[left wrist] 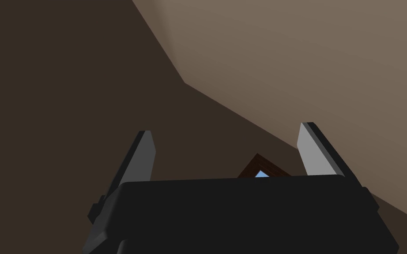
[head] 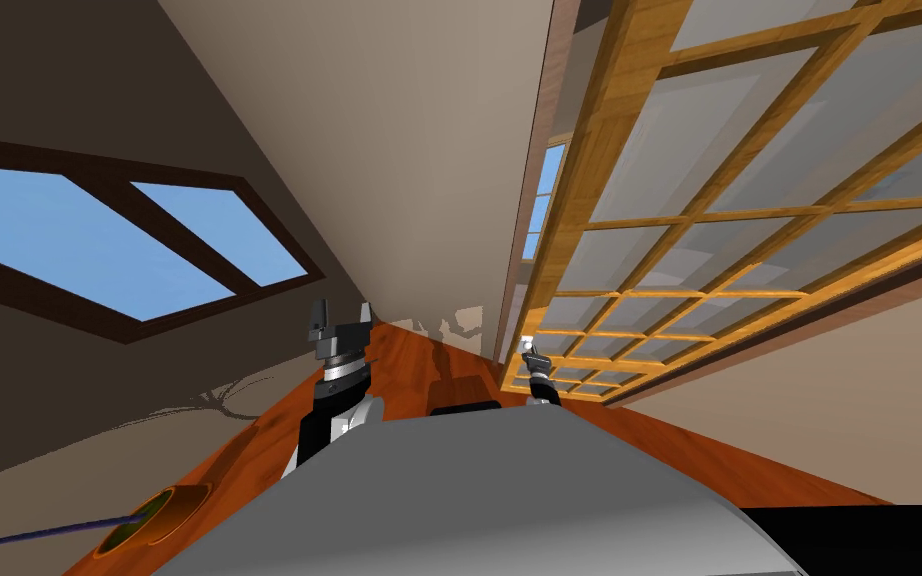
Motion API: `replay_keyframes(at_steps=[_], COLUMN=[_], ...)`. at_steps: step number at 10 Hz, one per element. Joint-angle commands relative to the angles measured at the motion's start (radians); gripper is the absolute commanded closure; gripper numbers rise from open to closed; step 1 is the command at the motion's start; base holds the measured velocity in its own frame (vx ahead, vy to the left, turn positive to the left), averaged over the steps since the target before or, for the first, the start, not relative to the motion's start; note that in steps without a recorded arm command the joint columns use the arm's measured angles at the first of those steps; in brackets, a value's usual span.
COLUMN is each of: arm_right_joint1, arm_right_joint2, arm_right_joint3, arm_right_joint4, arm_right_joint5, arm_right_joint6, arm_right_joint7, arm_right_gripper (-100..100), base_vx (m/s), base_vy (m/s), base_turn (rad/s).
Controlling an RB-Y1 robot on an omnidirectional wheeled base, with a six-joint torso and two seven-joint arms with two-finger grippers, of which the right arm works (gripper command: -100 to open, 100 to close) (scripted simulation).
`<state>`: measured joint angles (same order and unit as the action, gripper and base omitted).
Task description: Pull the door open
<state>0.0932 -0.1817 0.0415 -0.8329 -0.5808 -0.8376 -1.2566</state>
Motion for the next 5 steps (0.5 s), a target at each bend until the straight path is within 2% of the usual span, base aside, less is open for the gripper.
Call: replay_keyframes(at_steps=[1,3,4,5], arm_right_joint1=[-0.019,-0.021,-0.005,-0.016], arm_right_joint2=[0.019,0.02,-0.001,-0.007], arm_right_joint3=[0.025,0.028,0.011,-0.003], arm_right_joint4=[0.003,0.002,0.007,-0.002], arm_right_joint5=[-0.008,-0.016,-0.022,-0.034], arm_right_joint6=[-0.007,-0.005,-0.009,0.029], arm_right_joint7=[-0.043,-0.062,-0.066,-0.062], arm_right_gripper=[-100,-100,-100,-100], base_vx=[-0.034,-0.04,-0.012,0.005], base_vy=[0.004,-0.008,-0.026,0.002], base_turn=[0.012,0.022,-0.046,-0.101])
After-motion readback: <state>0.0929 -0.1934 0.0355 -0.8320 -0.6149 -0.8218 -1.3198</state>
